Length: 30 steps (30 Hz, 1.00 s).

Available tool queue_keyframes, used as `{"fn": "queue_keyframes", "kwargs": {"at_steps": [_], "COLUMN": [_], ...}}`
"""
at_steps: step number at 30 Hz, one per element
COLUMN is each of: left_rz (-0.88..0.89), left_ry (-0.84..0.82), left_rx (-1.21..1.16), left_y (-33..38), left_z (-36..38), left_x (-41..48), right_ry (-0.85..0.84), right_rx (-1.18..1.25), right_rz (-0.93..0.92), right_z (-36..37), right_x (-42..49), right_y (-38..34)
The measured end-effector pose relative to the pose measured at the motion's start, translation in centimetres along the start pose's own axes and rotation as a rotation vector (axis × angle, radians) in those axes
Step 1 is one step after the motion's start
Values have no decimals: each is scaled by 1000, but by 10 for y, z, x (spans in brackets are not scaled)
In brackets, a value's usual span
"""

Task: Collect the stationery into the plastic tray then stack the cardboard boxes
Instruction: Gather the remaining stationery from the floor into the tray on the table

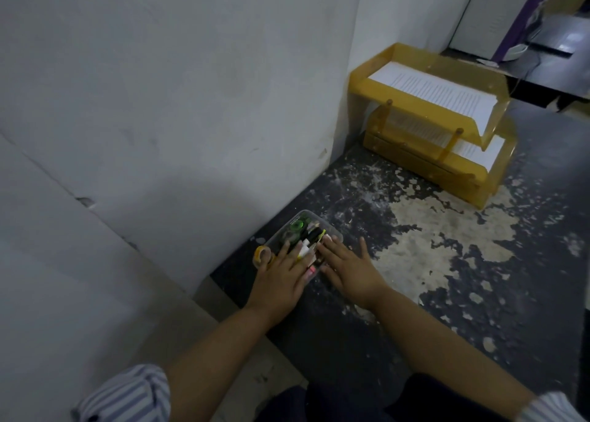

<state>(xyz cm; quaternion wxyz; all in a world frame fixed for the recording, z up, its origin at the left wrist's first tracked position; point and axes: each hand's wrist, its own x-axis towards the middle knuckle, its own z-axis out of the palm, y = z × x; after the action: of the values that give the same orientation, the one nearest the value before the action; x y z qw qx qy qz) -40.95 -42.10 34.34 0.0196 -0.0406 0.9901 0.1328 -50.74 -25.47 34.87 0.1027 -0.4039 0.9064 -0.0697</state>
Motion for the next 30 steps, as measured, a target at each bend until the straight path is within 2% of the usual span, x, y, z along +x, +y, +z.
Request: {"fn": "queue_keyframes", "kwargs": {"at_steps": [5,10,13,23,30], "left_rz": [-150,-66,-79,-16,-17], "left_ry": [-1,-3,20,-169,-88], "left_rx": [35,-51,-42,-39,-122], "left_y": [-11,-13,-18,-27,-26], "left_z": [4,5,2,-9,-17], "left_x": [3,0,-1,-1,2], "right_ry": [-18,-34,-26,-38,-6], "right_rx": [49,149,130,113,74], "right_rz": [74,161,169,190,208], "right_z": [3,15,16,16,14], "right_x": [2,3,3,3,-5], "right_y": [-16,-27,-28,-30,-35]}}
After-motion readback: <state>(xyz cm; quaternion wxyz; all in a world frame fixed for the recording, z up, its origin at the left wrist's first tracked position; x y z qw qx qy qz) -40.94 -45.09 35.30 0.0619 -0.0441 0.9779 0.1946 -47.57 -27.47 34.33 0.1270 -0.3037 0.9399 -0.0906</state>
